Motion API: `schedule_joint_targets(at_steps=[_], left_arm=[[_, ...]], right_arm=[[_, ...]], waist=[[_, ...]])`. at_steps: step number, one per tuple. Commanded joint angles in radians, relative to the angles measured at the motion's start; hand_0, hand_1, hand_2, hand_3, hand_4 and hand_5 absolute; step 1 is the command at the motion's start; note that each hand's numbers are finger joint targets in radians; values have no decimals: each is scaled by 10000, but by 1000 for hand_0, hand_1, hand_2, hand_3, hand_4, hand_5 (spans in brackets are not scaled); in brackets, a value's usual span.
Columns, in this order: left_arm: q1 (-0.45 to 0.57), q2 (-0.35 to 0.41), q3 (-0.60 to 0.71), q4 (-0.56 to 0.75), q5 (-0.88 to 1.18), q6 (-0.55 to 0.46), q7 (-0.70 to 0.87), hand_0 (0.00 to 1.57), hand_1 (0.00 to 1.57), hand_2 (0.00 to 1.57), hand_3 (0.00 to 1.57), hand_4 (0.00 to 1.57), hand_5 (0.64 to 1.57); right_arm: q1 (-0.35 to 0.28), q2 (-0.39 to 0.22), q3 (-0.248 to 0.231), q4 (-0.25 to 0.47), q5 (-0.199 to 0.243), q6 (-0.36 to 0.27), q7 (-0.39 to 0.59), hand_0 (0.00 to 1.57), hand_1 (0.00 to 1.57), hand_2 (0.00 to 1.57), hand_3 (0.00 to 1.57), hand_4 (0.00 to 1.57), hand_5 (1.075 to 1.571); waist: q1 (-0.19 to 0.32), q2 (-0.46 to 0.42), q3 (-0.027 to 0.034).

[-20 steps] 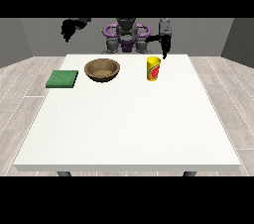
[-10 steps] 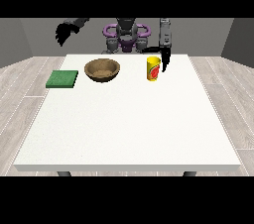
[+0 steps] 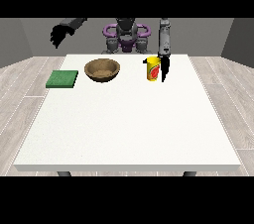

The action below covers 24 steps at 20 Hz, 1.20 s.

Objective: Pick the cup and pour the ball into the bowl, then pick the bowl and place it on the pad

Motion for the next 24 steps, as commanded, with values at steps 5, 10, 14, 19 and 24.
schedule_joint_targets(at_steps=[5,10,14,19,24], left_arm=[[-463,-151,-15,1611,-1147,2268,-1301,1252,1252,1571,1571,1328,1491],[-1284,61,81,2040,-1261,2792,-929,1286,1286,1571,1571,1391,1447],[-828,-510,-1211,1405,-2482,3741,762,1267,1267,1571,1571,1401,1432],[-1939,152,-2641,1555,-4729,4946,2658,1313,1313,1571,1571,1399,1502],[-2855,59,-4247,2504,-7492,6333,5115,1370,1370,1571,1571,1455,1531]], right_arm=[[-718,-703,-547,-402,-902,309,813,0,0,0,158,648,1569],[-916,-1431,-1139,39,-1508,834,1087,0,0,0,149,631,1565],[-306,-1552,-1354,1345,-1427,976,1307,0,0,0,293,636,1567],[-373,-1351,-1131,1805,-1195,859,1311,0,0,0,302,638,1564],[-110,-1408,-1140,2516,-1121,1337,923,0,0,0,151,668,1561]], waist=[[-684,461,-3],[-769,368,3],[-100,-1655,19],[-6,-2283,48],[-225,-2419,68]])
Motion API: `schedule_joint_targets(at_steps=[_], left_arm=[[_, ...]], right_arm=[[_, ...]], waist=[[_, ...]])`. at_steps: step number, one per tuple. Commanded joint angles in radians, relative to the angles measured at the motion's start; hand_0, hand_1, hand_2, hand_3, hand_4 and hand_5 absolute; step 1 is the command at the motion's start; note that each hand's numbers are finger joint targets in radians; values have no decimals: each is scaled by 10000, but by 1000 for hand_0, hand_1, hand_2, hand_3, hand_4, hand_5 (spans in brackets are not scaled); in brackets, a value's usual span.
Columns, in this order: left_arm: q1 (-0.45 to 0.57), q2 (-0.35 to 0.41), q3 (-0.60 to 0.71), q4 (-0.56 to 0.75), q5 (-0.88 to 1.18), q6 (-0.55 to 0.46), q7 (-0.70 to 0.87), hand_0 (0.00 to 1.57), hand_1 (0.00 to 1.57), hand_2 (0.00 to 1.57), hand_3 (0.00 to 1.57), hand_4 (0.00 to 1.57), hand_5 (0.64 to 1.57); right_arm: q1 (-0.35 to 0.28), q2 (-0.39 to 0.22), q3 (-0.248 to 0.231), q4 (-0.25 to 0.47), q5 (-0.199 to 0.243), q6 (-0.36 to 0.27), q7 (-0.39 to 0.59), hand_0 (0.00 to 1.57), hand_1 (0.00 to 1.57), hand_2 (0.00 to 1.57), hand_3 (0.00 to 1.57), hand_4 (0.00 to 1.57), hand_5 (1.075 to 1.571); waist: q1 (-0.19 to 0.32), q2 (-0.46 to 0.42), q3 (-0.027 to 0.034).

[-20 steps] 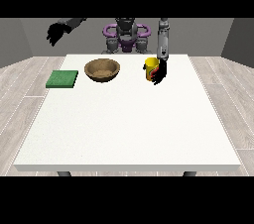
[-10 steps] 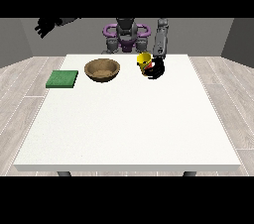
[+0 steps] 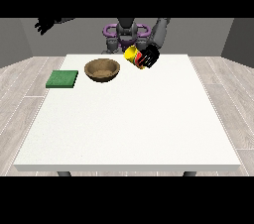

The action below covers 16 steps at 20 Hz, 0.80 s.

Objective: Pick the cup and pour the ball into the bowl, then pick the bowl and place it on the pad

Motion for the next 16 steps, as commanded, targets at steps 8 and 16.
schedule_joint_targets(at_steps=[8,16], left_arm=[[-2447,-1002,-2573,1242,-4374,177,5159,1361,1361,1571,1571,1441,1545],[-4198,-1020,-4376,1559,-6537,-1802,7662,1456,1456,1571,1571,1260,1557]], right_arm=[[9,-537,-552,1845,-117,926,-835,0,0,0,0,685,1559],[-582,-389,-237,2430,269,613,-808,0,0,0,177,694,1556]], waist=[[351,-255,-36],[387,-472,-38]])
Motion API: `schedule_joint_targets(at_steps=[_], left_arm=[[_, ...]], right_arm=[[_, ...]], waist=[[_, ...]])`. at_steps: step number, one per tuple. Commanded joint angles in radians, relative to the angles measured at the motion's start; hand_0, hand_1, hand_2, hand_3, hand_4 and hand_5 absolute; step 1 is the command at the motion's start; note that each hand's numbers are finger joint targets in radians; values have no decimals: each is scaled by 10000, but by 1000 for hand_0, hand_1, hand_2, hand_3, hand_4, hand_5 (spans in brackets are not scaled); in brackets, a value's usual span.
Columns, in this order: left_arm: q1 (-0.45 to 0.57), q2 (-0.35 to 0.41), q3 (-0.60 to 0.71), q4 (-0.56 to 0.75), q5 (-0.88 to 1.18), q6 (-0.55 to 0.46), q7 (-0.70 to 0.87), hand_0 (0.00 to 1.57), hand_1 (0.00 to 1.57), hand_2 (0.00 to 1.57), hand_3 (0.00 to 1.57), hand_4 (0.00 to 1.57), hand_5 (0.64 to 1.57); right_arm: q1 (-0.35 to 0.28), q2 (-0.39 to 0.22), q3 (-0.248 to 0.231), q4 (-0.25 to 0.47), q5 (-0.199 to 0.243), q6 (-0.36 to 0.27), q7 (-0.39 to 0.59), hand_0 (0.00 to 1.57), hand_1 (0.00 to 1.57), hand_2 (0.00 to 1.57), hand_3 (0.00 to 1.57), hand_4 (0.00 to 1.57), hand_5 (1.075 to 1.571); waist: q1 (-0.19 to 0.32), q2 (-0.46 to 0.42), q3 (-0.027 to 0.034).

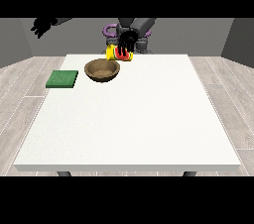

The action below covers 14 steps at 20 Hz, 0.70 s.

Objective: Pick the cup and pour the ball into the bowl, then pick the bowl and place it on the pad

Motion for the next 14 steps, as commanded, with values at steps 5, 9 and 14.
schedule_joint_targets(at_steps=[5,9,14], left_arm=[[-1038,-50,-1820,102,-1847,-2433,2041,1217,1217,1571,1571,1057,1571],[-1493,-50,-2510,-1031,-1842,-4086,2478,272,272,1258,1549,1040,1571],[-822,-51,-2856,-2232,-1760,-5517,1922,0,0,1140,1570,1119,1571]], right_arm=[[-510,590,570,206,246,-190,23,0,0,0,290,693,1552],[-1616,307,424,742,183,-347,106,0,0,0,327,686,1552],[-742,518,598,865,672,-538,-279,0,0,0,165,706,1550]], waist=[[-554,-231,-10],[-722,378,-11],[-238,-421,-17]])
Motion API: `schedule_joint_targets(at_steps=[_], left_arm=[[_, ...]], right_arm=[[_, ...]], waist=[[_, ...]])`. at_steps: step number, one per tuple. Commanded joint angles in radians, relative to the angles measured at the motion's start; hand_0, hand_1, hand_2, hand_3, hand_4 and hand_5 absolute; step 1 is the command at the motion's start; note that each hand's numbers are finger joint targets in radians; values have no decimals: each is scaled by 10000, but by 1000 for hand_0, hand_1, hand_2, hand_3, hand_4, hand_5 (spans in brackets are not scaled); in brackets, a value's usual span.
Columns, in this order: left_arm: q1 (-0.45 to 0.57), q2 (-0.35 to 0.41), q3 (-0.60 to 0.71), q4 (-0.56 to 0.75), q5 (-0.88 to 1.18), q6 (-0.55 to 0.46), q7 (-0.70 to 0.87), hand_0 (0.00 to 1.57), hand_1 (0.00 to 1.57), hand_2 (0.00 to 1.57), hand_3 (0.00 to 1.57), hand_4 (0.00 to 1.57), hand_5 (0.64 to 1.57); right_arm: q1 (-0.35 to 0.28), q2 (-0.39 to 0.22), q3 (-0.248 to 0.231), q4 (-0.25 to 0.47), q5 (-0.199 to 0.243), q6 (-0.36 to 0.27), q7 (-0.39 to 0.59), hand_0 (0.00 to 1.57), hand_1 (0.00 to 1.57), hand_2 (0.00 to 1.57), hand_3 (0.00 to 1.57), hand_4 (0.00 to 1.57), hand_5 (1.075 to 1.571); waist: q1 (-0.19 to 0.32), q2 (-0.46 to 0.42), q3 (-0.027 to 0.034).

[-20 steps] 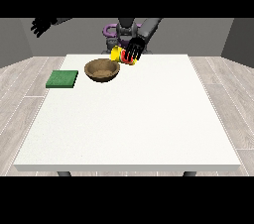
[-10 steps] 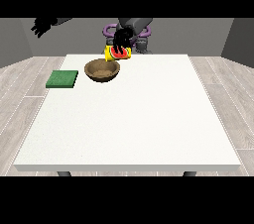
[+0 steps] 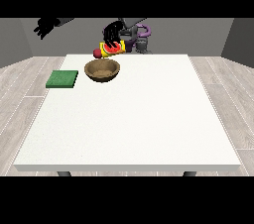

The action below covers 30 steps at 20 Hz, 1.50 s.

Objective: Pick the cup and pour the ball into the bowl, then pick the bowl and place it on the pad

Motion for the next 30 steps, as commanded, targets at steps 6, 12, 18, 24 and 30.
schedule_joint_targets(at_steps=[6,12,18,24,30], left_arm=[[763,1554,2010,-1153,1011,1797,-970,748,748,1571,1544,1105,1556],[1511,1535,5302,-3100,4995,2878,-2520,635,635,936,669,1285,1545],[1502,1439,8529,-4420,9371,1927,-3711,0,0,0,0,1092,1571],[1748,3005,10609,-4691,12594,-1290,-4920,0,0,0,0,1057,1566],[1741,4531,11663,-4296,13853,-3048,-4933,0,0,0,0,1046,1555]], right_arm=[[639,13,-115,-543,-137,-275,411,0,0,0,50,713,1548],[1079,178,-248,-315,125,-701,78,0,0,0,132,777,1559],[987,614,-143,-348,390,-1368,-77,0,0,0,0,783,1555],[1463,1662,62,-185,721,-2067,-880,0,0,0,0,719,1566],[1151,2292,395,245,948,-2264,-1701,0,0,0,0,741,1567]], waist=[[412,-449,-32],[1667,-604,-106],[2316,-186,-137],[3100,488,-40],[2831,1442,-7]])
